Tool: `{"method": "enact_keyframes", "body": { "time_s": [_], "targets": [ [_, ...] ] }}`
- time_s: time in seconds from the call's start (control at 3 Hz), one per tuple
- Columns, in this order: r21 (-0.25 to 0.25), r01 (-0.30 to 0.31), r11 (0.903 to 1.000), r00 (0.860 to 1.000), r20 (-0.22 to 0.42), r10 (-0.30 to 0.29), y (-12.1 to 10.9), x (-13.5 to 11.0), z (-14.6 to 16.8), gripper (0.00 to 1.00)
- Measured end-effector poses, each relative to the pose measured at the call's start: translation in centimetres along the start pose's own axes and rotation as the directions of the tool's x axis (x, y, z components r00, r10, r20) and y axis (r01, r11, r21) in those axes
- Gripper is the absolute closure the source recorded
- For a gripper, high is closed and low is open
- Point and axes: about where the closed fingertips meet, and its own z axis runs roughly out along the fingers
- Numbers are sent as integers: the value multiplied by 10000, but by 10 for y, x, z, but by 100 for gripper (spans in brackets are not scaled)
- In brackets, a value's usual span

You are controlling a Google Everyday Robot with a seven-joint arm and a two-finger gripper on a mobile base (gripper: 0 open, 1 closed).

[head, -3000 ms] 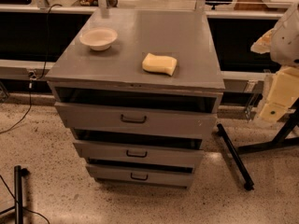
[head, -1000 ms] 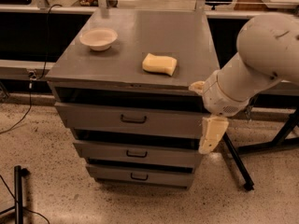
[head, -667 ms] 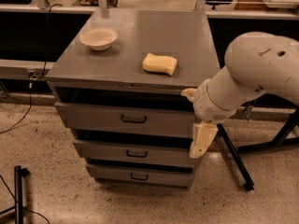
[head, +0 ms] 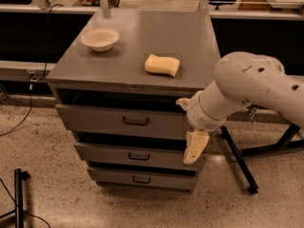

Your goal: Open top drawer

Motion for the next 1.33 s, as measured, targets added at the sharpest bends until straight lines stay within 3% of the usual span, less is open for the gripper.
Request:
{"method": "enact_keyframes", "body": {
  "time_s": [0.67, 1.33],
  "targets": [
    [-42, -181, 9998, 9995, 256, 182, -16, 8, 40, 0],
    [-215, 524, 9984, 9973, 529, -512, -46, -27, 73, 0]
  ]
}}
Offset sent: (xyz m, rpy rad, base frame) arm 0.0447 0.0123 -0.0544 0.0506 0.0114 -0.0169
